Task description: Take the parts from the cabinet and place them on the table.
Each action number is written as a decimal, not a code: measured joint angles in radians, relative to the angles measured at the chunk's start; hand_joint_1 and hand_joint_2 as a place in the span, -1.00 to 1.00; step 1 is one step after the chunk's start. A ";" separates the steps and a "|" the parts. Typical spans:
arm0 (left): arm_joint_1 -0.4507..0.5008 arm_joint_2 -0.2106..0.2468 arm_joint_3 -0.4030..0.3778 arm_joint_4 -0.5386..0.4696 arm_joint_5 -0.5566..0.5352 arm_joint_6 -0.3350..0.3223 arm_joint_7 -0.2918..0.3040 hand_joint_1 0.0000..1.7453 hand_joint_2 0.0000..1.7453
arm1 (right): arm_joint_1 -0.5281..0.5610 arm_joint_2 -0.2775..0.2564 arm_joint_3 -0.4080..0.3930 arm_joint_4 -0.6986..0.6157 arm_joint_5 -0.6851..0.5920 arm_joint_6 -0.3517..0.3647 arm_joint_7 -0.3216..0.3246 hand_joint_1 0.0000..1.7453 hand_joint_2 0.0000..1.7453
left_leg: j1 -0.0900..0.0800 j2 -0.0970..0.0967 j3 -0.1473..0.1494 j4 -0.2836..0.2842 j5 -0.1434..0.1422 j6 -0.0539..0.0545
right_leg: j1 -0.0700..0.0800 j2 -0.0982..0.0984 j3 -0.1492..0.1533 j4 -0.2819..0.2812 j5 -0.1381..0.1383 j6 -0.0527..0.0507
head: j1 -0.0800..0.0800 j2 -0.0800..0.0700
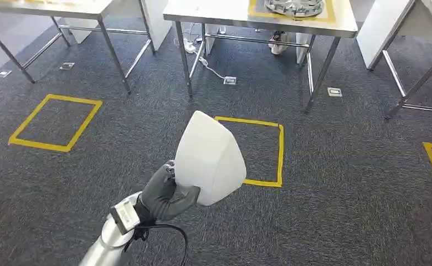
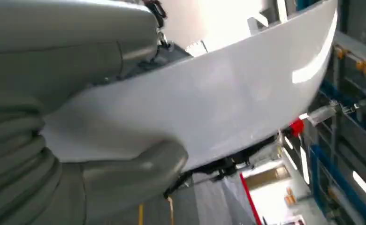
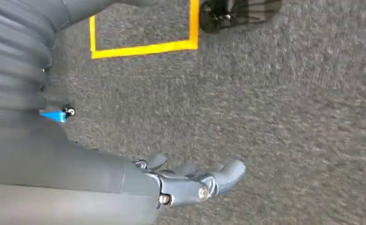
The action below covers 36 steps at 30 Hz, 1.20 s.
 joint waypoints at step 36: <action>0.013 0.029 -0.008 0.017 0.000 0.033 -0.009 1.00 1.00 | 0.004 0.000 0.008 0.000 0.026 0.017 0.011 -1.00 1.00 | -0.001 -0.008 -0.132 0.162 -0.016 -0.001 | 0.012 0.008 0.034 0.014 -0.036 -0.012 | -0.009 0.000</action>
